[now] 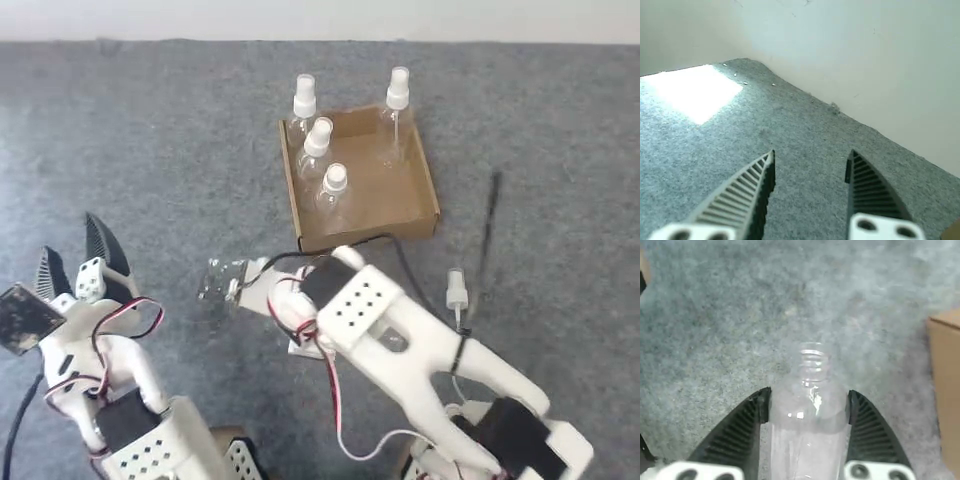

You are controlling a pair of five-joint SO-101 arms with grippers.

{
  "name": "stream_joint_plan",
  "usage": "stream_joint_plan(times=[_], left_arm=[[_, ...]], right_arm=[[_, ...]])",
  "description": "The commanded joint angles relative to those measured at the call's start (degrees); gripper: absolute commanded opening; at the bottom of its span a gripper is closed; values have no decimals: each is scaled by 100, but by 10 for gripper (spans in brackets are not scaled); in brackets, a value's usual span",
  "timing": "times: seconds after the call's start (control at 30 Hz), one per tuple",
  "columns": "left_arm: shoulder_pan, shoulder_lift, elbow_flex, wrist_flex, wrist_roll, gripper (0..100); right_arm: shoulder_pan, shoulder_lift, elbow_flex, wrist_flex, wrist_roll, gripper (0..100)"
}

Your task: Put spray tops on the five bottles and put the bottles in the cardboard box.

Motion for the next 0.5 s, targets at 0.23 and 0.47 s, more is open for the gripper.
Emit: stream_joint_plan(times=[0.23,0.47], left_arm=[[9,-70,-40,-193,44,215],[193,-70,-31,-193,53,216]], right_arm=[[163,-1780,26,593,-826,113],[171,-2589,167,796,-1108,113]])
